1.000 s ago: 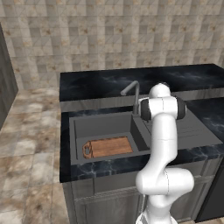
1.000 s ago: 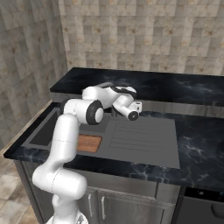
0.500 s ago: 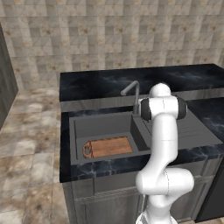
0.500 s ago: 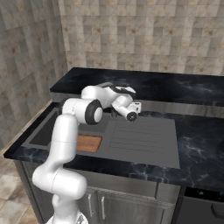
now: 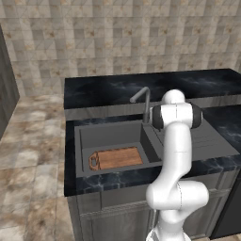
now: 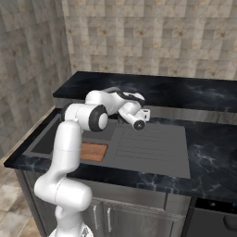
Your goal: Turn on the sink faucet with hot water and rinse the cutting board for ten seconds, then turn off the faucet. Push the cutting board to reach the water if necessary.
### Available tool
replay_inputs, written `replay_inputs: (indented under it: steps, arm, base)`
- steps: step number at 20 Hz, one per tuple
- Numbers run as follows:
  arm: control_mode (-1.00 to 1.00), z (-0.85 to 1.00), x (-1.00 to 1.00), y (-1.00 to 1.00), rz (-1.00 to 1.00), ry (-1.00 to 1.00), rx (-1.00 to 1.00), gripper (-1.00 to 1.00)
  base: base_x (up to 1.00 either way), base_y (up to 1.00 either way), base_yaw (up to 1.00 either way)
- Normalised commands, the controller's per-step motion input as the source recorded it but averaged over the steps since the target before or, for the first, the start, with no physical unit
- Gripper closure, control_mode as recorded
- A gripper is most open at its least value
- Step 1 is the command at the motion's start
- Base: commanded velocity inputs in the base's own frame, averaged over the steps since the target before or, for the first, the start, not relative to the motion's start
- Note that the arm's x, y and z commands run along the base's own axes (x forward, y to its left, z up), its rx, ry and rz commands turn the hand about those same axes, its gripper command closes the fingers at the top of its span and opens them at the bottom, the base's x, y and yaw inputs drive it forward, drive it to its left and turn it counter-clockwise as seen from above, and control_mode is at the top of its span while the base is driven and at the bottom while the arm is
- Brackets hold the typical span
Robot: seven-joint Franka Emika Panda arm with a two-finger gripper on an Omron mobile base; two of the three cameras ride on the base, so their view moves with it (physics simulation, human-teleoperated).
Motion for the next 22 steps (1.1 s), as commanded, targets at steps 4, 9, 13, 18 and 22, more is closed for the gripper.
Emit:
replay_inputs:
  steps: [4,9,13,18,22]
  arm:
    - [-1.00,0.00,-0.24,-0.67,0.00,-0.01,0.00,-1.00]
    - [-1.00,-0.02,-0.17,-0.69,0.00,-0.01,0.00,-1.00]
    - [-1.00,0.00,-0.12,-0.70,0.00,-0.02,0.00,-1.00]
    - [-1.00,-0.03,-0.18,-0.71,0.00,-0.04,0.00,-1.00]
    - [-1.00,-0.03,-0.22,-0.66,0.00,-0.03,0.00,-1.00]
  base:
    - [0.00,0.00,0.00]
    - [0.00,0.00,0.00]
    - [0.00,0.00,0.00]
    - [0.00,0.00,0.00]
    - [0.00,0.00,0.00]
